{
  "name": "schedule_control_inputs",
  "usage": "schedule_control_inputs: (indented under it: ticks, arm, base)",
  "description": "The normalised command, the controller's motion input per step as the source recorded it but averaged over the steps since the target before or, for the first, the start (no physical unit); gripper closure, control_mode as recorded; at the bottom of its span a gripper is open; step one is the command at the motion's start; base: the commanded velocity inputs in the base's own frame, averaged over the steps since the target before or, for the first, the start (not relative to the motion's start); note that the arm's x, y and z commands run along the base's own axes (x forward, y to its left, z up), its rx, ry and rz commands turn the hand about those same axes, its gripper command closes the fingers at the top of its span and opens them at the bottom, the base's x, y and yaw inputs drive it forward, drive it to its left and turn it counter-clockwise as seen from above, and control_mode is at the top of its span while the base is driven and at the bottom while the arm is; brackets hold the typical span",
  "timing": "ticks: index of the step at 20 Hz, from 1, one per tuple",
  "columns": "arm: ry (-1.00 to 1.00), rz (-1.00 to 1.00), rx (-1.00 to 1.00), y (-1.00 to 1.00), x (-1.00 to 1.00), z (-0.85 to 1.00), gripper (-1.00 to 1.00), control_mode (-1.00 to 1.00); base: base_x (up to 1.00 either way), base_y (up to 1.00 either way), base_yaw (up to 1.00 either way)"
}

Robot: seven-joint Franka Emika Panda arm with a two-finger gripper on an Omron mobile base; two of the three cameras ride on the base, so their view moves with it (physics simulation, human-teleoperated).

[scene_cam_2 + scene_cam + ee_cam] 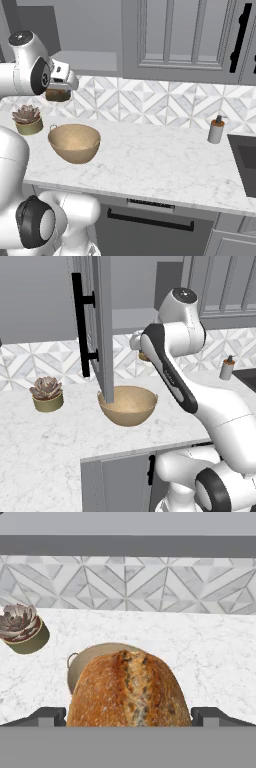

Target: Open the cabinet, pick up the bread from the cabinet and place it in the basket. Then move the basket to the dining counter.

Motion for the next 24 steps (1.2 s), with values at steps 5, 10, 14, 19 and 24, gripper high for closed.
schedule_control_inputs:
  ticks: [5, 10, 14, 19, 24]
  arm:
    - [0.26, 0.01, 0.00, 0.00, -0.40, -1.00, 1.00, -1.00]
    - [0.13, 0.14, 0.01, 0.00, 0.59, -0.99, 1.00, -1.00]
    - [0.06, 0.13, 0.00, 0.07, 0.97, -0.82, 1.00, -1.00]
    - [0.07, 0.12, 0.00, 0.20, 0.75, -0.85, 1.00, -1.00]
    - [0.01, 0.13, 0.00, 0.27, 0.47, -0.75, 1.00, -1.00]
  base:
    - [0.00, 0.00, 0.00]
    - [0.00, 0.00, 0.00]
    - [0.00, 0.00, 0.00]
    - [0.00, 0.00, 0.00]
    - [0.00, 0.00, 0.00]
